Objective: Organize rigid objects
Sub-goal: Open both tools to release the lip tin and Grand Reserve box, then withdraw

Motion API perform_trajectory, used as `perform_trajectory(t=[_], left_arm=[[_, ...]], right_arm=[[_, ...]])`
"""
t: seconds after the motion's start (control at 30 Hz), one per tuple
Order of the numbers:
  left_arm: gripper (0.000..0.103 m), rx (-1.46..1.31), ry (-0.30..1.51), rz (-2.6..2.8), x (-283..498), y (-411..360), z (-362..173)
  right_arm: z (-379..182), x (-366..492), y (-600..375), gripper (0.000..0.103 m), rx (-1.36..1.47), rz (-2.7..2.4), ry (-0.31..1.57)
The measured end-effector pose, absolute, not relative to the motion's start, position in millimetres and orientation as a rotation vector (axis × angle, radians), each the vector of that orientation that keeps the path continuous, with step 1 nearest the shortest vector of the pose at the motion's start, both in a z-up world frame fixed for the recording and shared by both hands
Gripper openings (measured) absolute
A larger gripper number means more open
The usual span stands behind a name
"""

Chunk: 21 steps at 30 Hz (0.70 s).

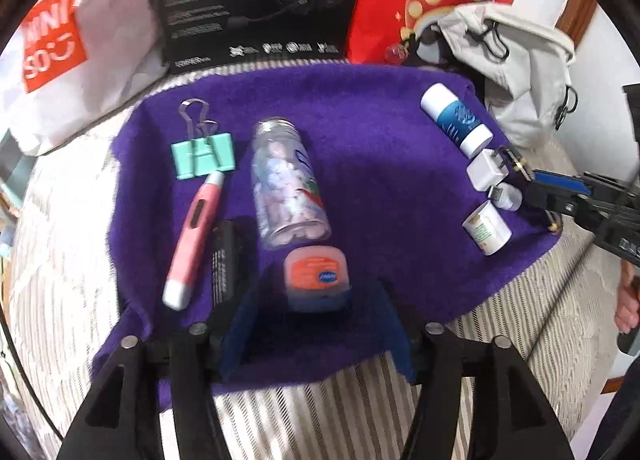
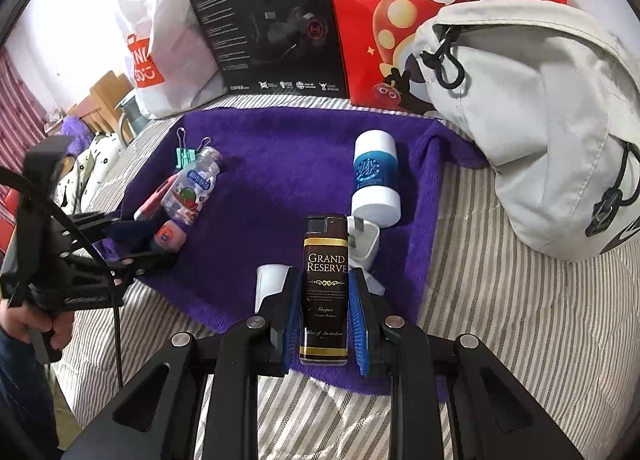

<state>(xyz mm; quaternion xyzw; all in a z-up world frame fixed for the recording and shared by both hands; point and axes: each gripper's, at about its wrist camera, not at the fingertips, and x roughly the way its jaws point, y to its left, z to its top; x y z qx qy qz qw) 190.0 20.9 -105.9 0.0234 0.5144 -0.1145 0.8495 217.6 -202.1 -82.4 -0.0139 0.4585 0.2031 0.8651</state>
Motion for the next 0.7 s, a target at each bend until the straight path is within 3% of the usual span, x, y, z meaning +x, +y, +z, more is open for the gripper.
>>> perform_trajectory(t=[0.03, 0.07, 0.7], left_arm=[[0.076, 0.051, 1.074, -0.221, 187.2, 24.1, -101.4], [0.080, 0.061, 1.060, -0.194, 184.7, 27.2, -96.5], [0.081, -0.049, 1.018, -0.100, 168.0, 93.6, -78.4]], right_arm=[[-82.2, 220.7, -200.4, 0.024, -0.028, 0.425, 0.961], [-82.1, 222.3, -199.4, 0.024, -0.029, 0.424, 0.959], [-113.9, 286.4, -125.4, 0.024, -0.170, 0.361, 1.000]])
